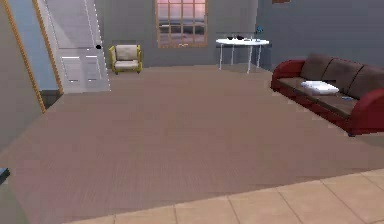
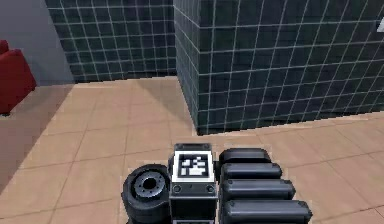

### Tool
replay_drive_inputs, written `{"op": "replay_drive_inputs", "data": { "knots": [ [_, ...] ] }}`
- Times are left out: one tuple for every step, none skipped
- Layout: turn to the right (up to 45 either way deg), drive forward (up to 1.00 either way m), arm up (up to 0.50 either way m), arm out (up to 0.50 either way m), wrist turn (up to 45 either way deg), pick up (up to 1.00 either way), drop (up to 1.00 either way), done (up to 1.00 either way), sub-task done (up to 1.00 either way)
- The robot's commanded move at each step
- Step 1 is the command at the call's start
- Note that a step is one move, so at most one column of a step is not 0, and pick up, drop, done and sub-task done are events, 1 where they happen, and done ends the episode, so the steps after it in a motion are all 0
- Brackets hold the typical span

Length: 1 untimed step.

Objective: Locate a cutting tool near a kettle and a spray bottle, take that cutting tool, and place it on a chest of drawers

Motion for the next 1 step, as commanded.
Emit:
{"op": "replay_drive_inputs", "data": {
  "knots": [
    [-6.0, 0.0, 0.0, 0.0, 0.0, 0.0, 0.0, 0.0, 0.0]
  ]
}}
